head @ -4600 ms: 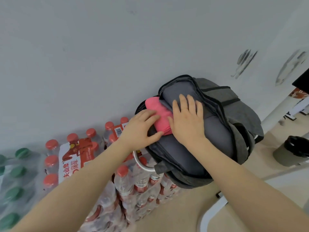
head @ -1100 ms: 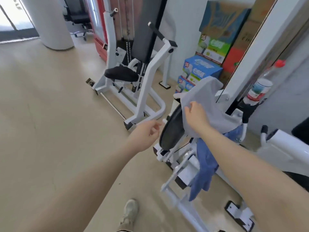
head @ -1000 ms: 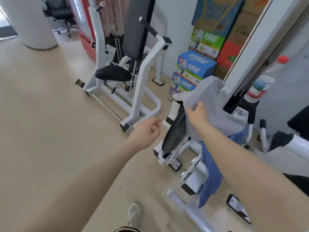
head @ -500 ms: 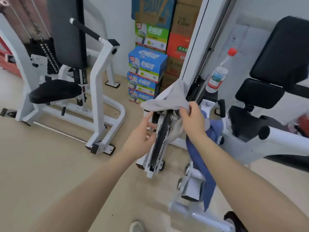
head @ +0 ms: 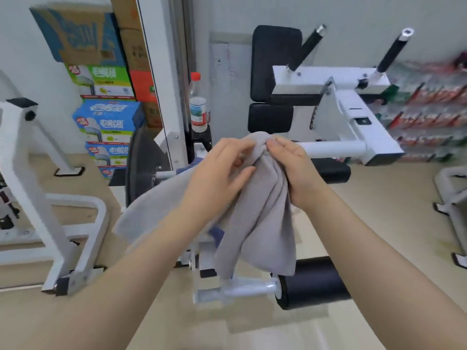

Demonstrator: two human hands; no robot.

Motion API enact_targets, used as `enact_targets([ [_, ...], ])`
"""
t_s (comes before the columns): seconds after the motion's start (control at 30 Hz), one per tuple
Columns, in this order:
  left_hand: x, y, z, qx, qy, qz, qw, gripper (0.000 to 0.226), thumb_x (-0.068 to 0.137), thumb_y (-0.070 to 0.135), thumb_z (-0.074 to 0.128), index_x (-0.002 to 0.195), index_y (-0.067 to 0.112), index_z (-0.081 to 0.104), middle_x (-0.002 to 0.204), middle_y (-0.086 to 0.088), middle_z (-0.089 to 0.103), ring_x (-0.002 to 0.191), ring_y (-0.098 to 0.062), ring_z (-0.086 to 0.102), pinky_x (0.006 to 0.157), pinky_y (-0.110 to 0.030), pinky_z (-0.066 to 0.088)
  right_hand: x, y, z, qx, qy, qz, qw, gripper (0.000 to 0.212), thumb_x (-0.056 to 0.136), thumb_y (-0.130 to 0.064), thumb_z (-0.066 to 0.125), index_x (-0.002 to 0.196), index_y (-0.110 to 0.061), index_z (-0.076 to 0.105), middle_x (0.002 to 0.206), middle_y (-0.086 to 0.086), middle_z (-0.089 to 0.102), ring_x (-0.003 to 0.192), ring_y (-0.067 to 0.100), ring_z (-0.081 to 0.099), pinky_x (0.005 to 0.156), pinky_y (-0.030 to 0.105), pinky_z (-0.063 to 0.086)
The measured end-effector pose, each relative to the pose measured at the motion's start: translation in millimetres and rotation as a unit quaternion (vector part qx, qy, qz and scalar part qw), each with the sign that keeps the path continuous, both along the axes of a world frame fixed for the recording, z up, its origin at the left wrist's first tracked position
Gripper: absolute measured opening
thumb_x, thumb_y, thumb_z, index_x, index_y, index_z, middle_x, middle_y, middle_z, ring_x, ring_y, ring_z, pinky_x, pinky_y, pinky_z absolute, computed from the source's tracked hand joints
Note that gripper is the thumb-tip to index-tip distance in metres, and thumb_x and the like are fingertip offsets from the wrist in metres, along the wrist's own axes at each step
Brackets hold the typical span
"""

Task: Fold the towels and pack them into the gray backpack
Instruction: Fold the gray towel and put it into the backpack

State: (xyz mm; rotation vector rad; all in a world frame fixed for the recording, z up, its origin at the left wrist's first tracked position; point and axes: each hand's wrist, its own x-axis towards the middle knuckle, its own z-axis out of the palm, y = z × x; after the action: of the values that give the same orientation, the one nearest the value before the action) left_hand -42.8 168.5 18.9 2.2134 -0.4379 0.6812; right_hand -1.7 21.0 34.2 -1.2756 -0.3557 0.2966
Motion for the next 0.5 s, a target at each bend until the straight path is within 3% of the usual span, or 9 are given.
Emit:
enact_targets([
  [0.1, -15, -74, 2, -0.047, 0.015, -0.068, 0.996, 0.026, 0.083, 0.01, 0.055, 0.108, 0.01, 0.061, 0.096, 0.015, 0.055, 0.087, 0.01, 0.049, 0.079, -0.004, 0.037, -24, -88, -7, 0.028, 0.001, -0.006, 1.0, 0.022, 0.082, -0.026, 0.054, 0.087, -0.011, 0.069, 0.081, 0.004, 0.071, 0.078, 0.015, 0.066, 0.073, 0.025, 0.054],
  [0.2, -31, -154, -8, -0.108, 0.119, -0.135, 0.978, 0.021, 0.089, 0.008, 0.052, 0.09, 0.028, 0.055, 0.086, 0.024, 0.055, 0.08, 0.014, 0.052, 0.075, -0.006, 0.039, -53, -181, -15, 0.01, 0.005, -0.005, 1.0, 0.017, 0.076, -0.036, 0.07, 0.082, -0.02, 0.075, 0.082, -0.002, 0.073, 0.078, 0.009, 0.068, 0.07, 0.021, 0.054],
  [0.27, -41, -209, -21, -0.146, 0.241, -0.191, 0.94, 0.022, 0.092, 0.011, 0.049, 0.085, 0.031, 0.053, 0.083, 0.019, 0.057, 0.076, 0.006, 0.053, 0.076, -0.019, 0.044, -71, -243, -29, -0.023, 0.021, -0.023, 0.999, 0.039, 0.057, -0.047, 0.08, 0.086, -0.021, 0.075, 0.084, -0.001, 0.073, 0.079, 0.01, 0.068, 0.069, 0.021, 0.055],
  [0.33, -50, -262, -33, -0.158, 0.33, -0.259, 0.894, 0.02, 0.094, 0.012, 0.046, 0.085, 0.027, 0.054, 0.085, 0.013, 0.059, 0.08, -0.001, 0.057, 0.08, -0.028, 0.048, -88, -304, -46, -0.038, 0.061, -0.049, 0.996, 0.051, 0.047, -0.045, 0.086, 0.087, -0.018, 0.072, 0.082, 0.002, 0.073, 0.074, 0.012, 0.068, 0.065, 0.021, 0.054],
  [0.4, -56, -310, -44, -0.183, 0.384, -0.313, 0.849, 0.02, 0.095, 0.009, 0.045, 0.084, 0.023, 0.054, 0.084, 0.006, 0.06, 0.08, -0.007, 0.057, 0.079, -0.029, 0.048, -107, -358, -60, -0.037, 0.111, -0.062, 0.991, 0.064, 0.04, -0.038, 0.091, 0.093, -0.015, 0.065, 0.08, 0.003, 0.072, 0.069, 0.013, 0.068, 0.061, 0.021, 0.054],
  [0.43, -58, -333, -50, -0.202, 0.412, -0.332, 0.824, 0.018, 0.095, 0.008, 0.044, 0.085, 0.019, 0.054, 0.083, 0.003, 0.06, 0.078, -0.009, 0.057, 0.077, -0.027, 0.048, -116, -384, -65, -0.04, 0.136, -0.074, 0.987, 0.065, 0.04, -0.031, 0.092, 0.096, -0.014, 0.062, 0.079, 0.004, 0.071, 0.068, 0.014, 0.067, 0.06, 0.022, 0.054],
  [0.5, -55, -374, -60, -0.214, 0.46, -0.357, 0.784, 0.015, 0.096, 0.009, 0.044, 0.085, 0.014, 0.054, 0.085, -0.005, 0.058, 0.078, -0.014, 0.054, 0.073, -0.026, 0.045, -132, -430, -73, -0.063, 0.168, -0.113, 0.977, 0.047, 0.056, -0.014, 0.082, 0.097, -0.014, 0.059, 0.076, 0.006, 0.07, 0.064, 0.015, 0.067, 0.058, 0.022, 0.054],
])
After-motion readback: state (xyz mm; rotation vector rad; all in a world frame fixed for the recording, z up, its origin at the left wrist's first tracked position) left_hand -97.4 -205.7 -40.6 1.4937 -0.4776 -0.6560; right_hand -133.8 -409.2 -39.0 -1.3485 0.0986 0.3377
